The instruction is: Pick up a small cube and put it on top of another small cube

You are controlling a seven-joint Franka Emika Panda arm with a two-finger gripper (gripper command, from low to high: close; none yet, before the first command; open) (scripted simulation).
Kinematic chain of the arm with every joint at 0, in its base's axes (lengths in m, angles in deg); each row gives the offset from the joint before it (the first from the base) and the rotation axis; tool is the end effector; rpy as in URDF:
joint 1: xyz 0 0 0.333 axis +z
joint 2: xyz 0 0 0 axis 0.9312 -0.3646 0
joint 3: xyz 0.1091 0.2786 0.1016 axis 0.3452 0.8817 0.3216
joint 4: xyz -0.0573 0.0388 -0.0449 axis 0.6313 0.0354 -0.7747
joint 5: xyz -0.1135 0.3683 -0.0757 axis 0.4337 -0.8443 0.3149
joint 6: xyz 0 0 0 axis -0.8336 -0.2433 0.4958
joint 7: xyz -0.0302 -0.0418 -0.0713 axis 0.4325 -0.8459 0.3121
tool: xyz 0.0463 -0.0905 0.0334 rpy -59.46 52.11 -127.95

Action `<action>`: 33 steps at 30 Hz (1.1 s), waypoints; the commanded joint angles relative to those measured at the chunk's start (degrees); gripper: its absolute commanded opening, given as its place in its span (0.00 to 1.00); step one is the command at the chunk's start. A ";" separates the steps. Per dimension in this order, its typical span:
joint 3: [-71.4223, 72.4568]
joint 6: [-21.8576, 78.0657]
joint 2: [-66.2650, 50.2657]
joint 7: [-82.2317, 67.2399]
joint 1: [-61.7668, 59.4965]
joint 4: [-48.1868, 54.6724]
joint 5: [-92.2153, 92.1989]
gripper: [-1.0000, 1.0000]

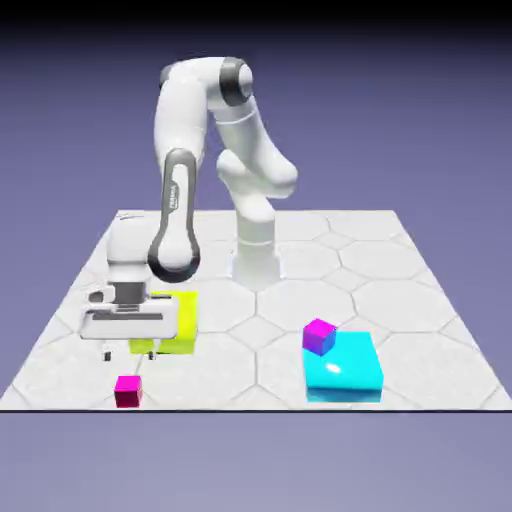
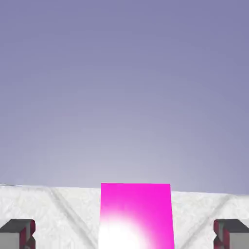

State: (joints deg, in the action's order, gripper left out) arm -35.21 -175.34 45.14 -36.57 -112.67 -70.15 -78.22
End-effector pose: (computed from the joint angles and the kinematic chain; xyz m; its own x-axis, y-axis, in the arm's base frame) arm 0.4576 -0.2730 0.1785 0.6622 -0.6863 0.3008 -0.6171 -0.7272 -0.3007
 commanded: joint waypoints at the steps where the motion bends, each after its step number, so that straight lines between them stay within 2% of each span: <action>1: 0.74 -1.09 -2.07 -0.77 -0.45 1.21 -0.19 0.50; 7: 4.79 -7.02 -13.38 -4.98 -2.88 7.79 -1.20 0.50; 8: 4.79 -7.02 -13.38 -4.98 -2.88 7.79 -1.20 0.00; 16: -0.55 1.10 0.26 -1.28 1.14 0.16 0.69 0.00; 33: -17.55 35.12 8.23 -40.84 36.44 4.89 21.86 0.00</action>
State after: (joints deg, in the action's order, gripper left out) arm -52.77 -140.17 53.38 -77.35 -76.22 -65.26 -56.28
